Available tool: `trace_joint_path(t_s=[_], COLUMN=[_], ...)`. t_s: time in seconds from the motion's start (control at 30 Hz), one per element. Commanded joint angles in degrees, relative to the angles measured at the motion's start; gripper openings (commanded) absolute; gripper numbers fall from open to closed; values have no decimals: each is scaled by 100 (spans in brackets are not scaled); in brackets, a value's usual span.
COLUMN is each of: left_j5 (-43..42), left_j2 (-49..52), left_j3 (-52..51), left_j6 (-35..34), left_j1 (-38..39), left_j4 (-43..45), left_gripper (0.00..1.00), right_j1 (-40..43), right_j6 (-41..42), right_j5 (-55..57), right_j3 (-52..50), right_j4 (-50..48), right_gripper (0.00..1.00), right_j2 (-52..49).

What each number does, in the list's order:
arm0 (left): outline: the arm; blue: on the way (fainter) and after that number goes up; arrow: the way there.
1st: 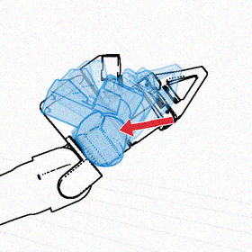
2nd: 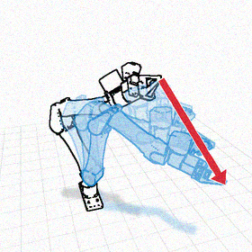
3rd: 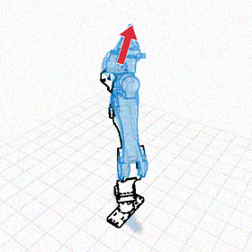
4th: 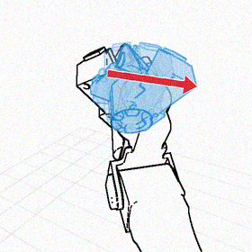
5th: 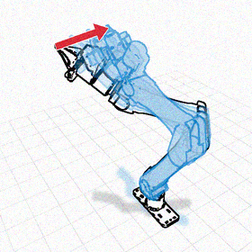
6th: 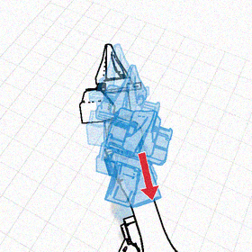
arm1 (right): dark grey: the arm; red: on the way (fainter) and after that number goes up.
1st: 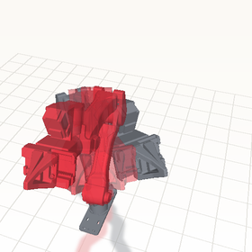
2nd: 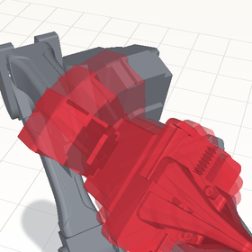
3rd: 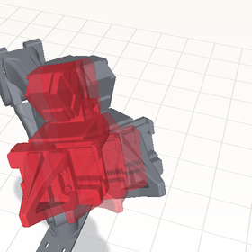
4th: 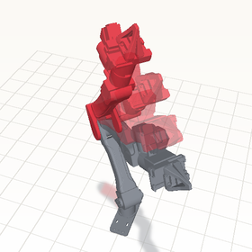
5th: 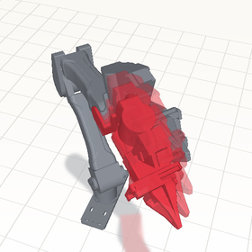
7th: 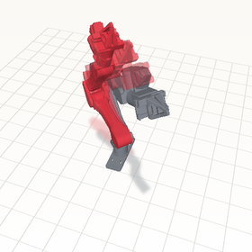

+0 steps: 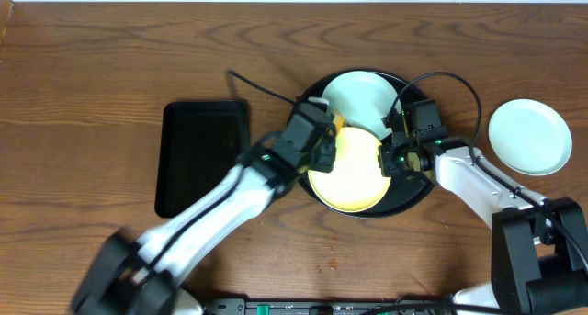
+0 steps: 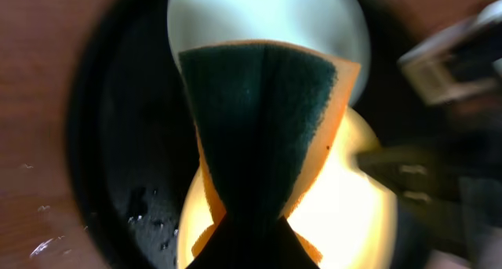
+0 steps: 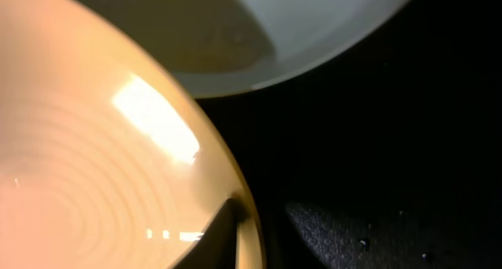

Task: Clean dirty plates on tray and stack at the side
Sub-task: 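Scrub the tilted yellow plate's underside with the left-gripper sponge, then return the sponge with the left gripper to the black tray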

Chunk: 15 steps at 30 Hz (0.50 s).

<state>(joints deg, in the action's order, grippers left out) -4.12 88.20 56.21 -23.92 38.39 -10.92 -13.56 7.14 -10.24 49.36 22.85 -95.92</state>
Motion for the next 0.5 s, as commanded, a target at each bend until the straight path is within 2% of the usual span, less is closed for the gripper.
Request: trace_joint_path(t_s=[0.0, 0.2, 0.3, 0.47], left_j5=[87, 507, 507, 501], left_j2=[-1143, -2103, -2208, -2100], left_j3=[94, 94, 94, -81], left_j6=[79, 79, 81, 81], left_j1=[-236, -1174, -2004, -3077], left_j4=[-568, -2293, -3244, -3794], left_gripper=[7, 8, 8, 7], right_j1=[31, 66, 116, 83], right_j6=[-37, -37, -37, -66], right_j5=[74, 76, 144, 942], right_j3=[-68, 48, 273, 415], right_j4=[-15, -33, 267, 313], right_gripper=[1, 1, 1, 1], right_j2=[-76, 63, 564, 1596])
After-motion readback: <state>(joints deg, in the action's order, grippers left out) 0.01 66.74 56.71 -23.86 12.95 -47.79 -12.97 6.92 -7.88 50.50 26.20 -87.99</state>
